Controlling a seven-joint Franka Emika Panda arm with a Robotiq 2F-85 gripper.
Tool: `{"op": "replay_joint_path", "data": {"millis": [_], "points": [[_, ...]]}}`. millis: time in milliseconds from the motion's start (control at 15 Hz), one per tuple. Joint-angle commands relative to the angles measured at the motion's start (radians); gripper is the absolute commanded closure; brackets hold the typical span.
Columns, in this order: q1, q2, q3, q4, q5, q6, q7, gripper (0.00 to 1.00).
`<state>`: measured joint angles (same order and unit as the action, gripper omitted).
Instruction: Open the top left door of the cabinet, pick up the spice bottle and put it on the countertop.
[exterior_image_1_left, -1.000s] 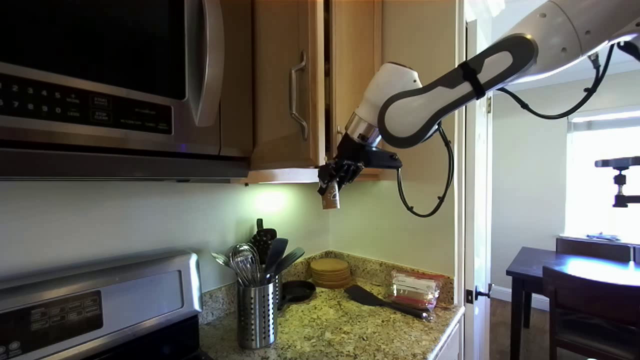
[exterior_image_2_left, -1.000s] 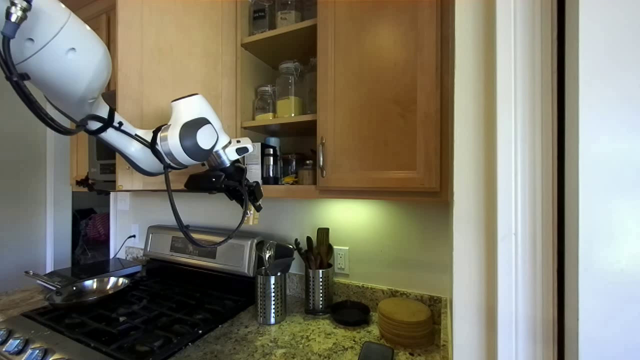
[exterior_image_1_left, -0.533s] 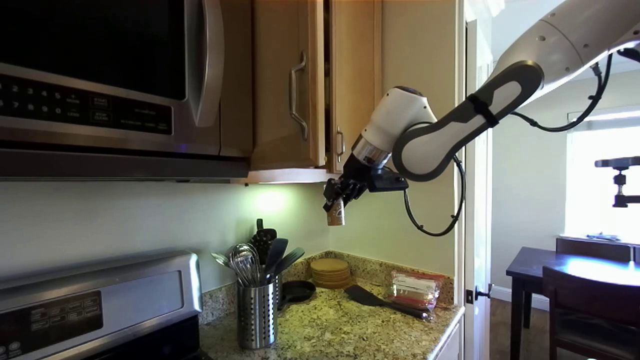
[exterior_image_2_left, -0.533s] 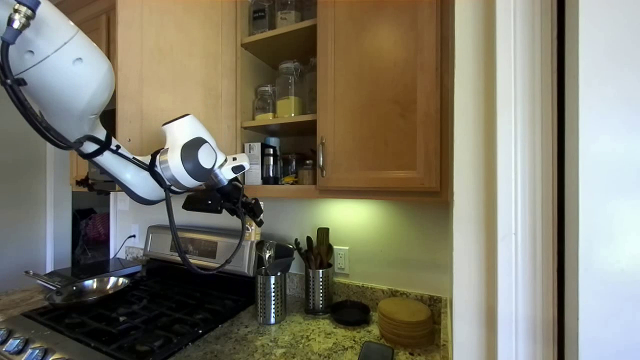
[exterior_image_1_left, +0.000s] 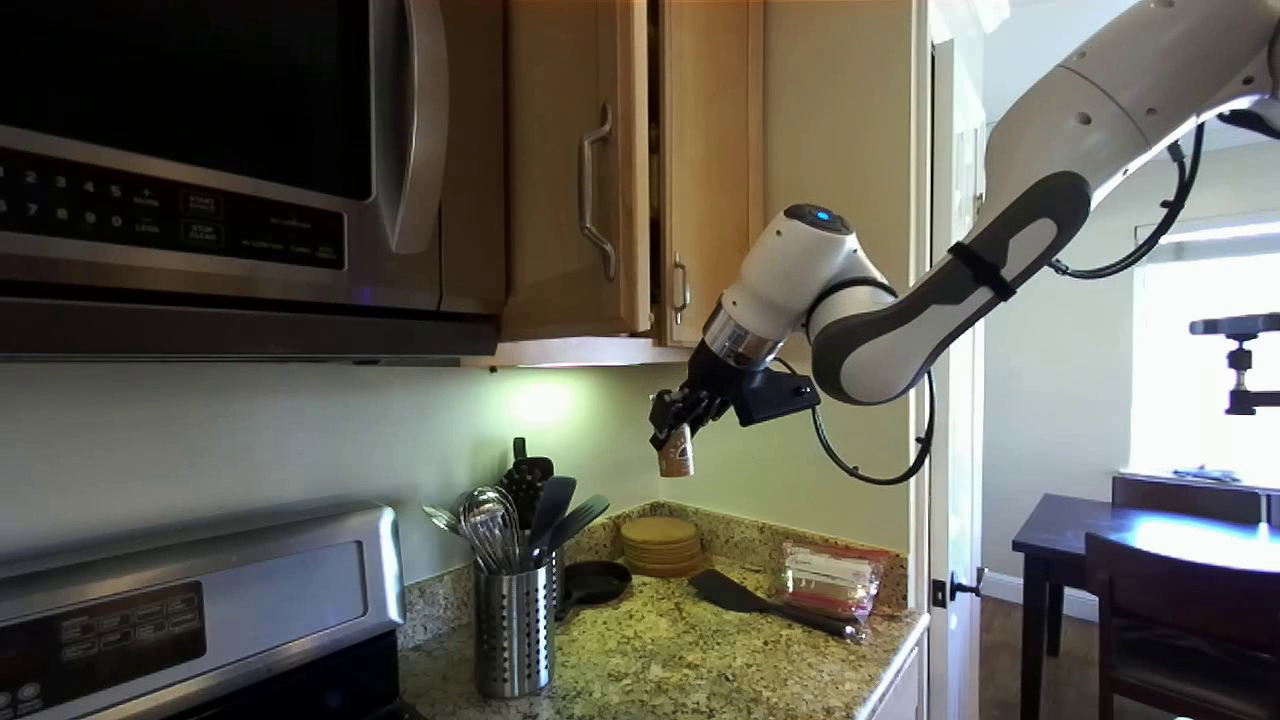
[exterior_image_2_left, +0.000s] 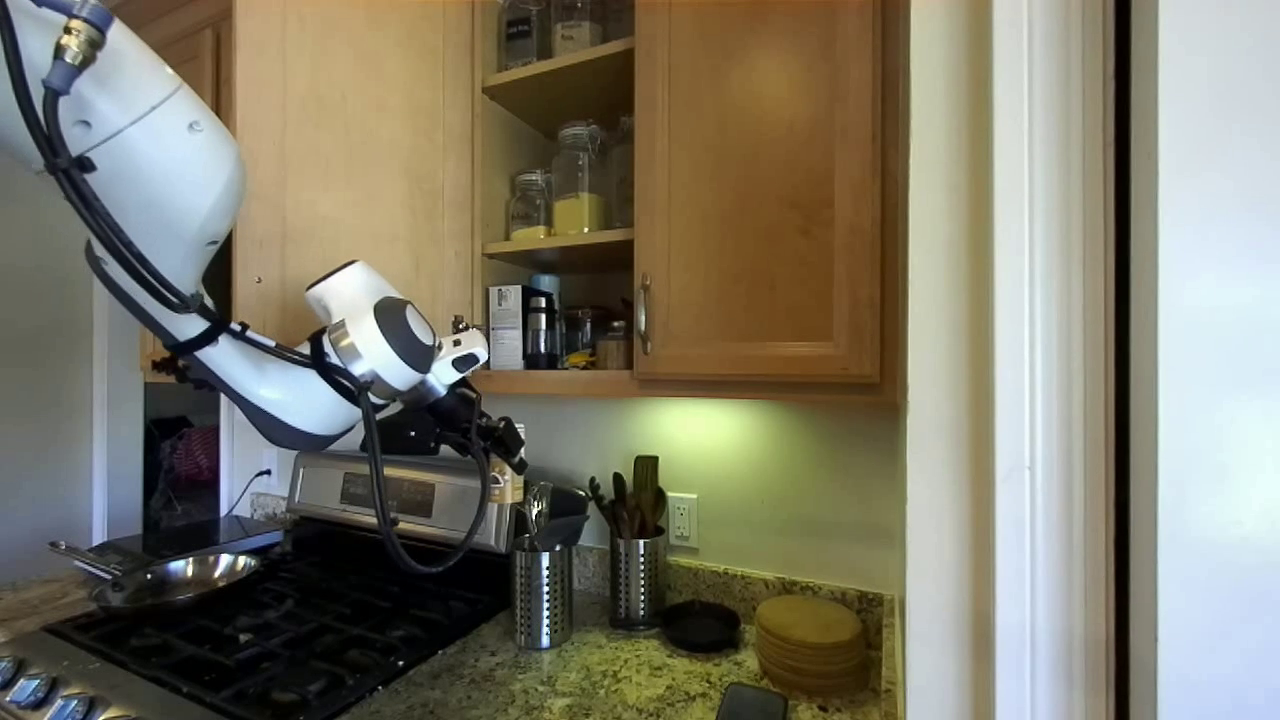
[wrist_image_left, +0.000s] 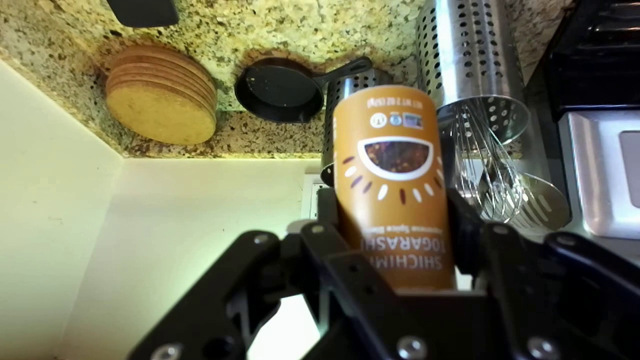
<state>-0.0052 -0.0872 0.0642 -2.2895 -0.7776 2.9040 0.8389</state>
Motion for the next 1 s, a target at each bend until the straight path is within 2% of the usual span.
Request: {"op": "replay_joint_path", "data": {"millis": [0,733,933], "points": [[-0.013,0.049,0.018,0.021,-0.129,0.017,0.141,0.73],[0.003,0.176,0.000,0.035,-0.321,0.043,0.470,0.73],[0.006,0.207,-0.009,0.060,-0.427,0.054,0.573,0.73]]}}
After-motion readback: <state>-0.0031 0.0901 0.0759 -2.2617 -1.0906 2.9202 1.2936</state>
